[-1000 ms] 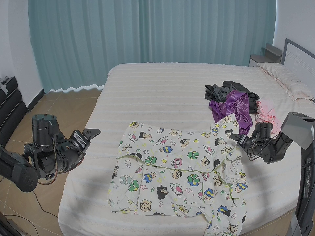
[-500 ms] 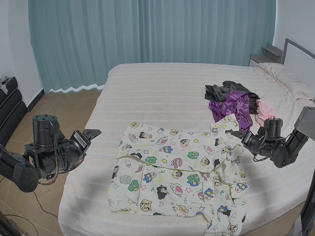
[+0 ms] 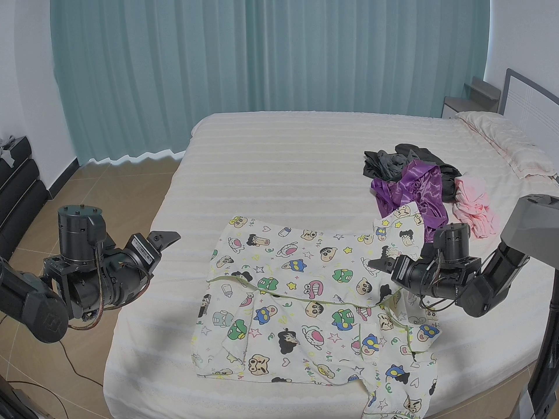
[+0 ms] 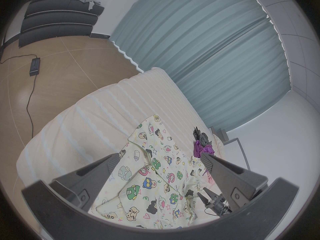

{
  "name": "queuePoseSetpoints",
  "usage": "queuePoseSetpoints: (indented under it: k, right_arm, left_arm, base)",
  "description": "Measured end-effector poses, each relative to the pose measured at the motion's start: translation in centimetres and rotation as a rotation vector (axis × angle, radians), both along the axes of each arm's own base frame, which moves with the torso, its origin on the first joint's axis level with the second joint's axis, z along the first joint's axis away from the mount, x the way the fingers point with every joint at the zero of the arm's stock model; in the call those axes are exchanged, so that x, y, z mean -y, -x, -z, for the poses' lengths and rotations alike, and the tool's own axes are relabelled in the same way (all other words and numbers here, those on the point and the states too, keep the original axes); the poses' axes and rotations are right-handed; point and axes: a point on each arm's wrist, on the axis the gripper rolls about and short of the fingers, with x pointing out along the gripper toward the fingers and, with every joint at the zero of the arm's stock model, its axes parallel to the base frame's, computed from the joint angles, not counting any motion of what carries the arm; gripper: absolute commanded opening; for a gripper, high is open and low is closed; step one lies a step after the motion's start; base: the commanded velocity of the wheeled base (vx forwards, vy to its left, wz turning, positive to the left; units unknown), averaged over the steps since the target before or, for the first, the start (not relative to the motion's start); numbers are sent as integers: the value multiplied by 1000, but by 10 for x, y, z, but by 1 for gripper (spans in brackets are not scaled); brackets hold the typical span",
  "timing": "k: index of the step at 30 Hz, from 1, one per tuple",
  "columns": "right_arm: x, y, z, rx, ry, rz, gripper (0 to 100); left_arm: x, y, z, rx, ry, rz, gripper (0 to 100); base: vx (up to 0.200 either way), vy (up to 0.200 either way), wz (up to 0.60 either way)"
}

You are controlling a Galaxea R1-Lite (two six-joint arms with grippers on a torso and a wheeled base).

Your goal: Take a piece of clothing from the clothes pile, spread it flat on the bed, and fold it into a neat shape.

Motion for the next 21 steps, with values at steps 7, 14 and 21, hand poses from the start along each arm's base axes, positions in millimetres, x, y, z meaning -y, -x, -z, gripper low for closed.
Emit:
queuePoseSetpoints:
  k: [7, 14, 21]
  right_arm:
    - [0, 2, 2, -9, 2, -1, 100]
    - [4, 19, -4, -24, 14, -7, 100]
    - [13, 40, -3, -47, 53, -19, 100]
  left_arm:
    - [0, -1, 1, -2, 0, -2, 100]
    - [0, -1, 1, -3, 1, -1, 100]
    - [0, -1, 2, -7, 0, 0, 100]
  base:
    - [0, 0, 0]
    - [0, 0, 0]
    - [0, 0, 0]
